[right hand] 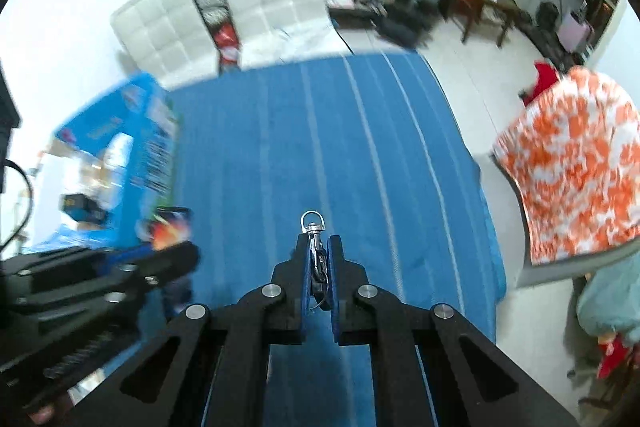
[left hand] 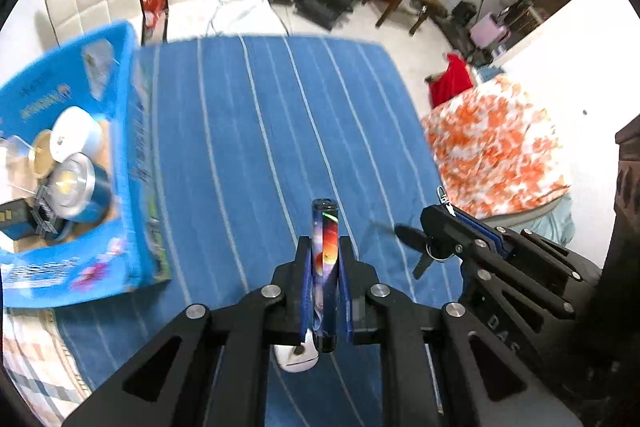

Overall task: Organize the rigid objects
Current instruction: 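Carry the lighter and car key into the blue box and release both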

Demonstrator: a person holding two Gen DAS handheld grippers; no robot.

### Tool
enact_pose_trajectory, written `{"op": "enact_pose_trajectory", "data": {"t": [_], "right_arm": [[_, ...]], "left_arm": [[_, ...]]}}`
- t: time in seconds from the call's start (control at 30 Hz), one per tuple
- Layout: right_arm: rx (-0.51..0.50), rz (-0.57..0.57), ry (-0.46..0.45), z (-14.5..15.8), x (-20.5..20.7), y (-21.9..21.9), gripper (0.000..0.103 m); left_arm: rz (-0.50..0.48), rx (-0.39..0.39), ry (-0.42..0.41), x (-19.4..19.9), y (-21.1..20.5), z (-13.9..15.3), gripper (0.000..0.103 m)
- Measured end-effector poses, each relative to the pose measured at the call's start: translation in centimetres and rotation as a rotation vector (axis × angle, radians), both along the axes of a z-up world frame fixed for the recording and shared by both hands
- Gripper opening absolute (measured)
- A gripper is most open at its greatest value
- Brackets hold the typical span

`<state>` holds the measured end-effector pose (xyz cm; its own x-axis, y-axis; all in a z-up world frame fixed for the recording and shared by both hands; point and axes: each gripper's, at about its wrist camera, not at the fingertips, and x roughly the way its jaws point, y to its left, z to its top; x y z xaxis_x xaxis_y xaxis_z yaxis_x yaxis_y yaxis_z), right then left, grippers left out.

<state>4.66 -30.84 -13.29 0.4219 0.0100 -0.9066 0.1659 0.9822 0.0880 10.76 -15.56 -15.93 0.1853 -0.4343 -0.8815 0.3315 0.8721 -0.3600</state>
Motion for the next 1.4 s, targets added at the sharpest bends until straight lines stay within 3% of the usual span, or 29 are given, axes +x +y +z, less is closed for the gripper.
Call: {"op": "enact_pose_trajectory", "data": {"t": [0.23,0.5,0.83,1.1,1.27,1.4], "right_arm": [[0.045,0.091,-0.107,6.7,0.5,7.8,0.008],[0.078,0.195,-0.126,7.6,2.3,18.6,0.008],[0.047,0.242,-0.06,3.9,4.5,27.8,0.008],[0.059,0.162,0.051,-1.8,7.7,27.7,0.008],[0.021,0.162,0.106,-5.0,9.3,28.4,0.008],[-0.013,0.178,0.156,-7.3,10.1,29.2,0.008]], "left_arm": [[0.09,-0.018,-0.095,0.3,8.1,5.0,0.01],[0.216,0.084,-0.163,0.8,17.9,6.1,0.01],[0.306,0.147,-0.152,2.0,26.4,4.1,0.01],[0.356,0.155,-0.038,4.7,30.7,-1.6,0.01],[0.365,0.133,0.082,6.3,32.2,-5.7,0.01],[0.359,0.146,0.12,7.3,32.5,-7.7,0.01]]}}
